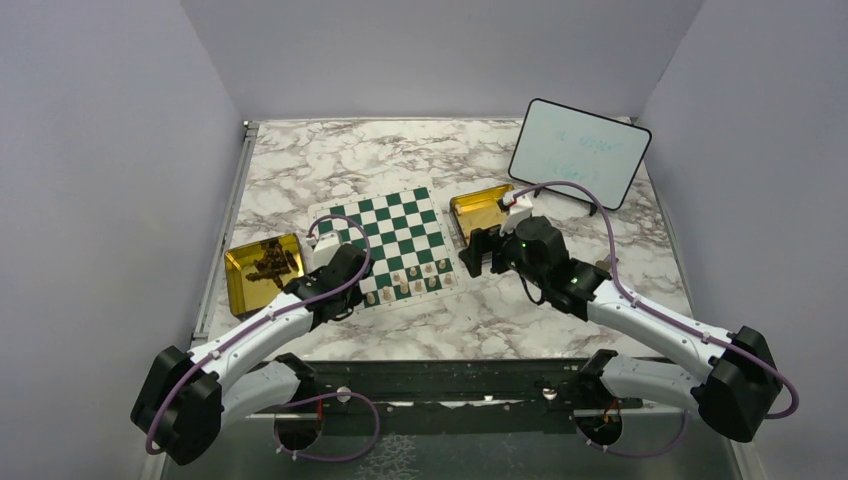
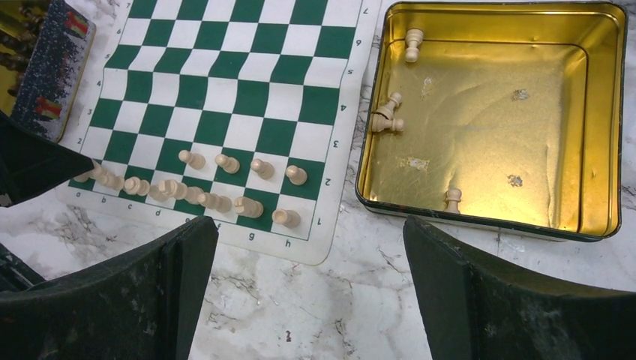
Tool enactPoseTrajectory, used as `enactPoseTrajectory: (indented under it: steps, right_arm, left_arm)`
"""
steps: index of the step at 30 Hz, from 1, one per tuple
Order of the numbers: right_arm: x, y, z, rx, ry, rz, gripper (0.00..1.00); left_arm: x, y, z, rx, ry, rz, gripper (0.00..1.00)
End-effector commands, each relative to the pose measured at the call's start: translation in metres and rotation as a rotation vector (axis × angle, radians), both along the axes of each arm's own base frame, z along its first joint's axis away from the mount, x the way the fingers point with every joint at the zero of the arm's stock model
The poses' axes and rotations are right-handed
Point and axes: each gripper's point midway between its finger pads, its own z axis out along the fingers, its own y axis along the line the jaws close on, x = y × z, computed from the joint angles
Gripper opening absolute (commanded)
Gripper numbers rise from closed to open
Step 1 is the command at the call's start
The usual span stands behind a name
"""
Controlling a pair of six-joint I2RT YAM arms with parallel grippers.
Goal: Set up the chess pieces on the board
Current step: Place the chess piece on the chessboard, then pick up the chess piece from the storage box.
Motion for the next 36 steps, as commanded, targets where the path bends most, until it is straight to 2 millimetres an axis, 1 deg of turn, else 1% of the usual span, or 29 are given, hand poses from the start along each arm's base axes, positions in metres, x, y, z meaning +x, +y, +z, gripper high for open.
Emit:
enactPoseTrajectory:
  steps: [1, 7, 16, 22, 24, 27, 32, 33, 36]
  right_arm:
    - [-0.004, 0.001, 0.001, 0.001, -0.001, 0.012, 1.00]
    - [-0.004, -0.002, 0.001, -0.001, -0.004, 0.005, 1.00]
    - [-0.005, -0.003, -0.001, 0.000, 0.000, 0.003, 1.00]
    - [-0.006, -0.001, 0.000, 0.012, 0.007, 0.004, 1.00]
    - [-0.006, -0.001, 0.000, 0.020, 0.014, -0.002, 1.00]
    - [-0.006, -0.001, 0.000, 0.034, 0.030, -0.020, 1.00]
    - [0.001, -0.007, 0.001, 0.040, 0.050, -0.101, 1.00]
    - [0.003, -0.009, 0.002, 0.037, 0.050, -0.121, 1.00]
    - [0.010, -0.011, 0.006, 0.023, 0.039, -0.152, 1.00]
  left_arm:
    - [0.001, 0.000, -0.001, 0.005, -0.010, -0.002, 0.17]
    - [0.000, -0.001, -0.001, 0.001, -0.010, -0.003, 0.22]
    - [-0.001, -0.002, -0.002, -0.003, -0.007, -0.008, 0.25]
    - [-0.002, -0.006, 0.004, -0.030, -0.014, -0.015, 0.31]
    - [0.000, -0.009, 0.011, -0.048, -0.026, -0.018, 0.34]
    - [0.006, -0.015, 0.026, -0.080, -0.060, -0.031, 0.39]
    - [0.019, -0.030, 0.060, -0.117, -0.125, -0.095, 0.44]
    - [0.023, -0.035, 0.070, -0.123, -0.145, -0.121, 0.45]
    - [0.033, -0.041, 0.090, -0.116, -0.190, -0.169, 0.53]
